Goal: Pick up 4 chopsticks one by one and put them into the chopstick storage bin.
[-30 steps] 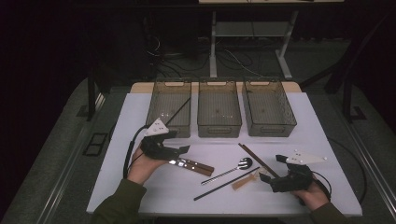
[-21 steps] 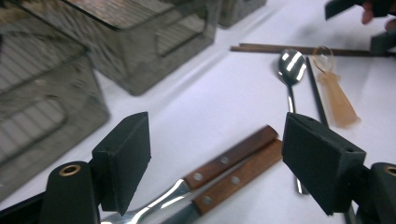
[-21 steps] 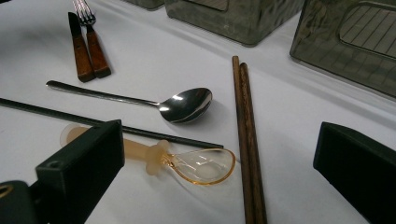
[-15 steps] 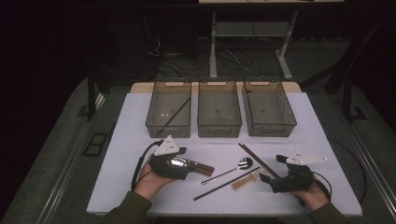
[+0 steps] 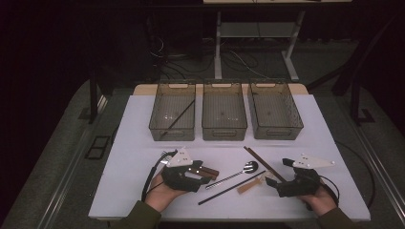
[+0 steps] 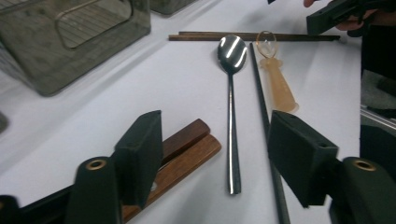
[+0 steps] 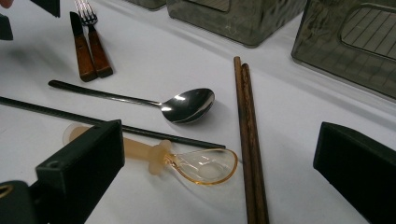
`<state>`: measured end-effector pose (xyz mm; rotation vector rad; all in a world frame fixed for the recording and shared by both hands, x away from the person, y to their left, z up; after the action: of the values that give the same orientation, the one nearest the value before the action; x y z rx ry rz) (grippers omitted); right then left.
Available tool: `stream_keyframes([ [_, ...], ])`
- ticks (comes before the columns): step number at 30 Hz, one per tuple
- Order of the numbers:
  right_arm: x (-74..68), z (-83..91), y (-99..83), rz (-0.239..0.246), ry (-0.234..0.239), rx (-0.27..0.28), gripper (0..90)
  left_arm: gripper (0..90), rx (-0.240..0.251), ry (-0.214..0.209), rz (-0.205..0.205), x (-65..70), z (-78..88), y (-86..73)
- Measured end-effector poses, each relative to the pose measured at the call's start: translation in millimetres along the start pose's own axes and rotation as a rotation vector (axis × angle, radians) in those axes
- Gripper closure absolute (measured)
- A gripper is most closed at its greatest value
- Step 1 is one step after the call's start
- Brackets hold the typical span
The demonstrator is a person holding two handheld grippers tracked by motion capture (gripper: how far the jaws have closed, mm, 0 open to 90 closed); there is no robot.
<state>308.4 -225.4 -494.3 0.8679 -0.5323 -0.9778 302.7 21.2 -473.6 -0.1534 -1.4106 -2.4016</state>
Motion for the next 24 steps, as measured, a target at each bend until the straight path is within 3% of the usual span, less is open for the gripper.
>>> stream_keyframes([
  [5,-0.3,-0.6,0.0,0.004,0.0,0.0,1.5,49.3,-0.004,-0.034,0.014,4.7,-6.0,-1.9],
  [10,-0.2,-0.4,-0.3,0.002,-0.002,-0.002,1.5,61.2,-0.032,-0.063,0.002,13.2,-16.1,-3.8],
  [20,-0.2,-0.9,-0.3,0.004,-0.002,-0.002,1.5,73.2,-0.1,-0.093,-0.011,21.5,-31.7,-10.6],
  [24,-0.4,-1.6,-0.6,0.005,-0.001,-0.003,1.5,76.1,-0.094,-0.099,0.006,20.8,-35.4,-9.6],
])
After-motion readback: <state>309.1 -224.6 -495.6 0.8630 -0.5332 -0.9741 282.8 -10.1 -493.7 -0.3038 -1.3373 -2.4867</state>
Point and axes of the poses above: each handheld gripper's, and its own axes: z roughly backward along the jaws, y roughly out of its top, x roughly to its right, the point moved 10 cm from there along -z, roughly forward along the jaws, and after that the axes turned 15 degrees about -y, right-handed, at the moved point
